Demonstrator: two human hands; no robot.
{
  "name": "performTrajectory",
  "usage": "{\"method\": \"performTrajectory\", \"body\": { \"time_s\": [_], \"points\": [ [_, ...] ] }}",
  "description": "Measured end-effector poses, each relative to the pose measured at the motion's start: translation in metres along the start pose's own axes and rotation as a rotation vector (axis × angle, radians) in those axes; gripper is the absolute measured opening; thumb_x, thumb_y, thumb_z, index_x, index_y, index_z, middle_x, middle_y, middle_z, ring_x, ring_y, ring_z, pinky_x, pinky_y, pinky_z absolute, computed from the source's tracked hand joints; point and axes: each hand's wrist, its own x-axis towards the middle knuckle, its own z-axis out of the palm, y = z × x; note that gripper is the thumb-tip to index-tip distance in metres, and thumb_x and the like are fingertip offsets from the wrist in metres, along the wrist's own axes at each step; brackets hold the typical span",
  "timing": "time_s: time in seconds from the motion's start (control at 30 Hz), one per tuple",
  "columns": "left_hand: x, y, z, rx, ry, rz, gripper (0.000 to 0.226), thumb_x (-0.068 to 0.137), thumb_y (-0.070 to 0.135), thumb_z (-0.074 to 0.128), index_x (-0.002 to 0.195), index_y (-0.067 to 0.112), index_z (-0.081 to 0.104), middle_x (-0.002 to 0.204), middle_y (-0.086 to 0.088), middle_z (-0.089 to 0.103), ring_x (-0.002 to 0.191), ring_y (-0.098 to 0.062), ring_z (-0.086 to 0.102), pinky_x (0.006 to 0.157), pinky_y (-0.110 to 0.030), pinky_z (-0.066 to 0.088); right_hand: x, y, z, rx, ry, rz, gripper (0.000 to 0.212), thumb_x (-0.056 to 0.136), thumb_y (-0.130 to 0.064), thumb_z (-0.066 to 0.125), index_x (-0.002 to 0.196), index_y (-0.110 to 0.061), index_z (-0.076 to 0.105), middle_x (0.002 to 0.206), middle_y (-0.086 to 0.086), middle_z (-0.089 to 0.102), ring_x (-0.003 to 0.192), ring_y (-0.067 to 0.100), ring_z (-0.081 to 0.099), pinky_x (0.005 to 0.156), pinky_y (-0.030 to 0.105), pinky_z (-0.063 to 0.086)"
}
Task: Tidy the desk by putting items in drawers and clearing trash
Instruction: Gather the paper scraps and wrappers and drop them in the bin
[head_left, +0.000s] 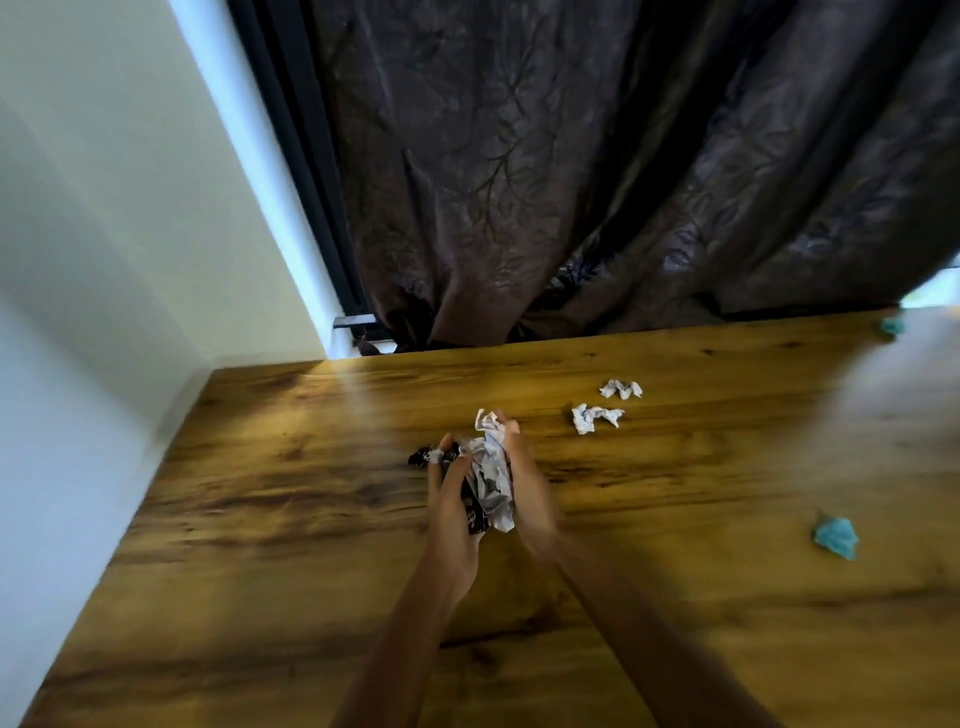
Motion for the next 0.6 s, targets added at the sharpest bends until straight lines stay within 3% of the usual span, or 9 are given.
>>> {"method": "performTrajectory", "body": {
  "time_s": [0.13,0.2,0.3,0.4,0.6],
  "points": [
    [-0.012,-0.006,0.013,0.000,-0.110,0.009,0.038,0.095,0.023,0.049,0.133,0.026,0.046,0.116,-0.002,0.068,0.107,-0.021,0.064,0.085,-0.040,0.050,-0.032,-0.001,-0.008,0.055,0.185,-0.114,0.052,0.081,-0.073,0.034,0.130,-0.054,0.038,0.152,-0.009,0.025,0.139,0.017,0.029,0.113,0.049,0.029],
    [-0.022,-0.014,0.019,0.005,-0.152,-0.007,0.037,0.095,0.021,0.049,0.132,0.026,0.048,0.116,-0.002,0.067,0.105,-0.018,0.065,0.082,-0.036,0.050,-0.051,0.003,-0.014,0.075,0.273,-0.158,0.044,0.078,-0.072,0.039,0.120,-0.061,0.044,0.151,-0.008,0.030,0.137,0.017,0.034,0.112,0.050,0.032],
    [-0.040,-0.030,0.035,0.027,-0.205,-0.042,0.038,0.094,0.020,0.050,0.131,0.026,0.050,0.121,-0.001,0.065,0.108,-0.016,0.063,0.082,-0.034,0.051,-0.079,0.007,-0.026,0.102,0.419,-0.195,0.042,0.077,-0.069,0.042,0.117,-0.061,0.048,0.150,-0.006,0.032,0.136,0.016,0.037,0.111,0.047,0.034],
    [-0.060,-0.054,0.057,0.048,-0.273,-0.076,0.038,0.094,0.016,0.050,0.131,0.025,0.051,0.124,-0.003,0.063,0.111,-0.018,0.062,0.090,-0.038,0.050,-0.109,0.011,-0.049,0.130,0.569,-0.262,0.034,0.090,-0.056,0.038,0.122,-0.052,0.046,0.152,-0.005,0.030,0.138,0.013,0.033,0.113,0.037,0.031],
    [-0.103,-0.115,0.133,0.144,-0.477,-0.167,0.040,0.094,0.019,0.051,0.133,0.026,0.048,0.131,-0.004,0.058,0.116,-0.022,0.059,0.100,-0.045,0.046,-0.178,0.011,-0.129,0.182,0.768,-0.336,0.046,0.075,-0.069,0.042,0.119,-0.056,0.051,0.152,-0.007,0.030,0.140,0.012,0.029,0.117,0.044,0.025]
  ]
}}
